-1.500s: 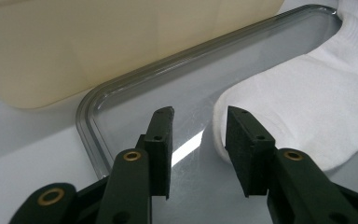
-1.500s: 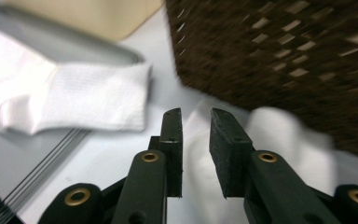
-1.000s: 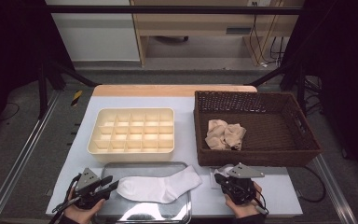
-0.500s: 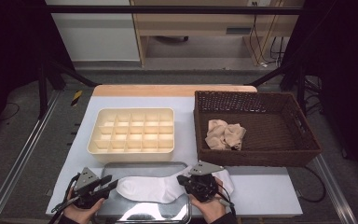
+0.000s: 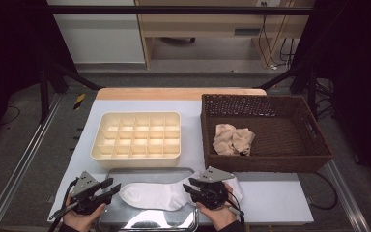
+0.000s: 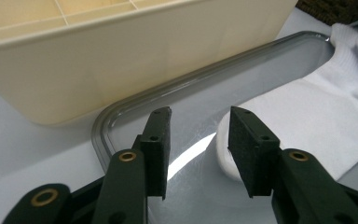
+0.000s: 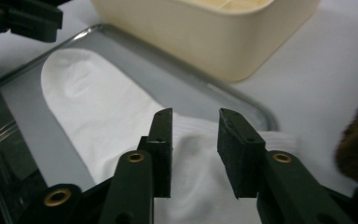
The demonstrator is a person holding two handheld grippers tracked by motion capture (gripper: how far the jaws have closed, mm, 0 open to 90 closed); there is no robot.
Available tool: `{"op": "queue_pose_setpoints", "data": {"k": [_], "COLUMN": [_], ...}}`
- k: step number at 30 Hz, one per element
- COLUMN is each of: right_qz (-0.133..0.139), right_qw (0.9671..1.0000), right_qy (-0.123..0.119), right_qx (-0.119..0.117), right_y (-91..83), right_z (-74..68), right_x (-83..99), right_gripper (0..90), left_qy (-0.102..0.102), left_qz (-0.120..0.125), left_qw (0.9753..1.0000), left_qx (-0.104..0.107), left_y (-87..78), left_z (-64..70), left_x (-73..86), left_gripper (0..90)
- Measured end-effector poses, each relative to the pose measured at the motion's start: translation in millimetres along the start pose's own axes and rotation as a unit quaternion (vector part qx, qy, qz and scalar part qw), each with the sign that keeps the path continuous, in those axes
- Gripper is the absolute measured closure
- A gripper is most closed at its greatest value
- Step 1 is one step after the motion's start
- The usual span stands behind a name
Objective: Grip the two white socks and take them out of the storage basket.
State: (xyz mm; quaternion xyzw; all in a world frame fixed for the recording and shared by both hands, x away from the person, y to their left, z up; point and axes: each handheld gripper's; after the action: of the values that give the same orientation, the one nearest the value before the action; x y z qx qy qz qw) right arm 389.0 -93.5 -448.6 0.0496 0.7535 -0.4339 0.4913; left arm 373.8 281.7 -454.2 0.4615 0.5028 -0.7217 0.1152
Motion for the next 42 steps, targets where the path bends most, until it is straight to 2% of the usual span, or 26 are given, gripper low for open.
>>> {"op": "queue_pose_setpoints", "data": {"k": [2, 5, 8, 11, 14, 15, 18, 20, 22, 24, 27, 33, 38, 42], "right_qz": [0.012, 0.019, 0.013, 0.013, 0.022, 0.024, 0.037, 0.033, 0.026, 0.021, 0.014, -0.001, -0.007, -0.009], "right_qw": [0.9999, 0.9993, 0.9987, 0.9967, 0.9944, 0.9942, 0.9920, 0.9901, 0.9899, 0.9886, 0.9906, 0.9897, 0.9892, 0.9878], "right_qy": [-0.003, 0.000, 0.019, 0.041, 0.064, 0.068, 0.072, 0.079, 0.081, 0.072, 0.068, 0.077, 0.074, 0.074], "right_qx": [0.010, 0.033, 0.046, 0.069, 0.082, 0.079, 0.096, 0.111, 0.114, 0.131, 0.117, 0.120, 0.126, 0.136], "right_y": [-7.5, -21.2, -31.8, -44.0, -55.3, -59.2, -69.2, -73.9, -76.2, -78.1, -78.7, -76.3, -74.8, -73.4], "right_z": [4.4, 15.1, 25.1, 36.1, 48.7, 52.0, 59.1, 63.7, 67.4, 69.6, 74.5, 80.4, 80.8, 83.0], "right_x": [0.2, 3.6, 9.1, 18.2, 27.2, 29.3, 34.6, 37.9, 40.2, 42.7, 45.5, 50.5, 50.7, 50.2], "right_gripper": [65.5, 62.0, 57.7, 61.7, 67.9, 68.5, 67.3, 65.8, 65.7, 69.5, 74.3, 76.7, 76.9, 74.7], "left_qy": [-0.002, 0.006, 0.007, 0.007, 0.022, 0.026, 0.035, 0.040, 0.048, 0.051, 0.056, 0.066, 0.060, 0.052], "left_qz": [0.006, 0.015, 0.022, 0.027, 0.033, 0.037, 0.044, 0.046, 0.047, 0.049, 0.047, 0.035, 0.023, 0.004], "left_qw": [1.0000, 0.9999, 0.9997, 0.9995, 0.9991, 0.9989, 0.9982, 0.9978, 0.9972, 0.9967, 0.9964, 0.9959, 0.9956, 0.9948], "left_qx": [0.003, 0.000, 0.005, 0.012, 0.013, 0.015, 0.021, 0.027, 0.032, 0.037, 0.042, 0.051, 0.068, 0.087], "left_y": [-2.4, -7.2, -10.7, -13.9, -17.1, -17.9, -18.2, -16.1, -12.9, -8.9, -0.3, 20.2, 42.1, 61.1], "left_z": [0.1, 2.0, 3.7, 7.3, 14.6, 18.4, 27.0, 34.6, 42.7, 50.4, 62.1, 83.8, 98.1, 105.1], "left_x": [-3.5, -11.1, -18.5, -27.8, -37.9, -42.4, -52.1, -58.0, -62.7, -66.6, -72.1, -79.0, -79.6, -75.6], "left_gripper": [57.1, 56.3, 55.4, 54.6, 54.3, 54.2, 53.6, 53.2, 53.0, 52.8, 52.1, 51.0, 49.8, 49.4]}}
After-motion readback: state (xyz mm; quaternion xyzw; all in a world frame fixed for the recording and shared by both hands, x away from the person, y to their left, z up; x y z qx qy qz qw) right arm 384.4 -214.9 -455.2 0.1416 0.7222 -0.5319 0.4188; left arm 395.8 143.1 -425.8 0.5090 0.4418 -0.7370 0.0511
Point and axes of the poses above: each handheld gripper's, and its own axes: y roughly forward along the jaws, x roughly out of its underside, z roughly to its right, and after that the axes turned 4 degrees about -z, right-handed
